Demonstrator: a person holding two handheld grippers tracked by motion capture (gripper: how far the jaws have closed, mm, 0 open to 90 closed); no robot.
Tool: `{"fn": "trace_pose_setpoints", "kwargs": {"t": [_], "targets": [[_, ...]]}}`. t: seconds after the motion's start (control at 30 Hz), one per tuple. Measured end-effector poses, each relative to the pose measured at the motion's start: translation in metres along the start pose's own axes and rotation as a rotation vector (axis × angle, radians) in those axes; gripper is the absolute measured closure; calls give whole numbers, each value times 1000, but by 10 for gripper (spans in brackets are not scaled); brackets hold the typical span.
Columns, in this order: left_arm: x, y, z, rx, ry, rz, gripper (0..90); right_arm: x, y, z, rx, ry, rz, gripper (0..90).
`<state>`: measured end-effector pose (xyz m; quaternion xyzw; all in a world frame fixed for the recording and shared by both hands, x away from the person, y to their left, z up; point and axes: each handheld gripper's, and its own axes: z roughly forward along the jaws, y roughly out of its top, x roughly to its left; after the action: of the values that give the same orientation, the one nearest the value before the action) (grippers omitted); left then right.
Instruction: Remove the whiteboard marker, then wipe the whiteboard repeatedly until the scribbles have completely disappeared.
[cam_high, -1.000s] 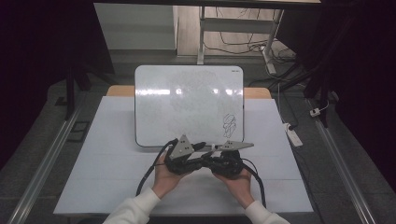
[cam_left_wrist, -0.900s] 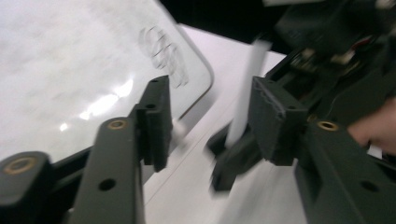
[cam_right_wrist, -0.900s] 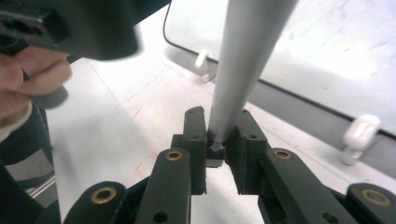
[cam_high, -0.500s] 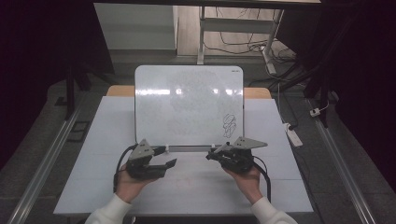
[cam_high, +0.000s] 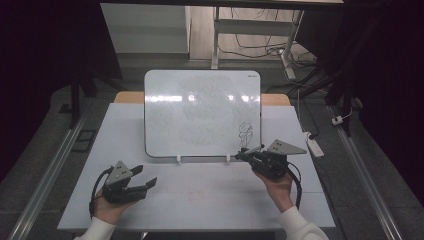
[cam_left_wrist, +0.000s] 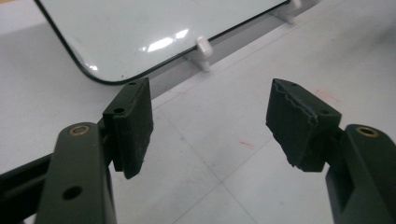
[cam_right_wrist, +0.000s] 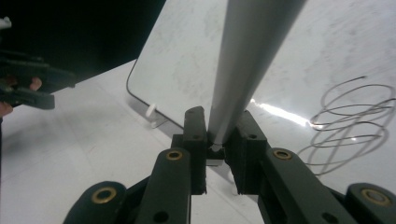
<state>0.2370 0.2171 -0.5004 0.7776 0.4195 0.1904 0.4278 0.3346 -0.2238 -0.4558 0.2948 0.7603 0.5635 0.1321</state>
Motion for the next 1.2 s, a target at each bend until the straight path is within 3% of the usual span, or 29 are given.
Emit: {"fn": "trace_pose_setpoints", "kwargs": {"t": [0.2, 0.53, 0.97, 1.2], "targets": [[3, -4, 0, -8, 30, -6, 325, -6, -1, -4, -7, -34, 1, 774], [3, -3, 4, 1, 14, 6, 317, -17, 3, -9, -23, -78, -29, 774], [6, -2, 11, 27, 17, 18, 318, -68, 36, 0, -108, -188, -19, 774], [8, -3, 13, 33, 19, 14, 318, -92, 40, 20, -87, -208, -6, 774]]}}
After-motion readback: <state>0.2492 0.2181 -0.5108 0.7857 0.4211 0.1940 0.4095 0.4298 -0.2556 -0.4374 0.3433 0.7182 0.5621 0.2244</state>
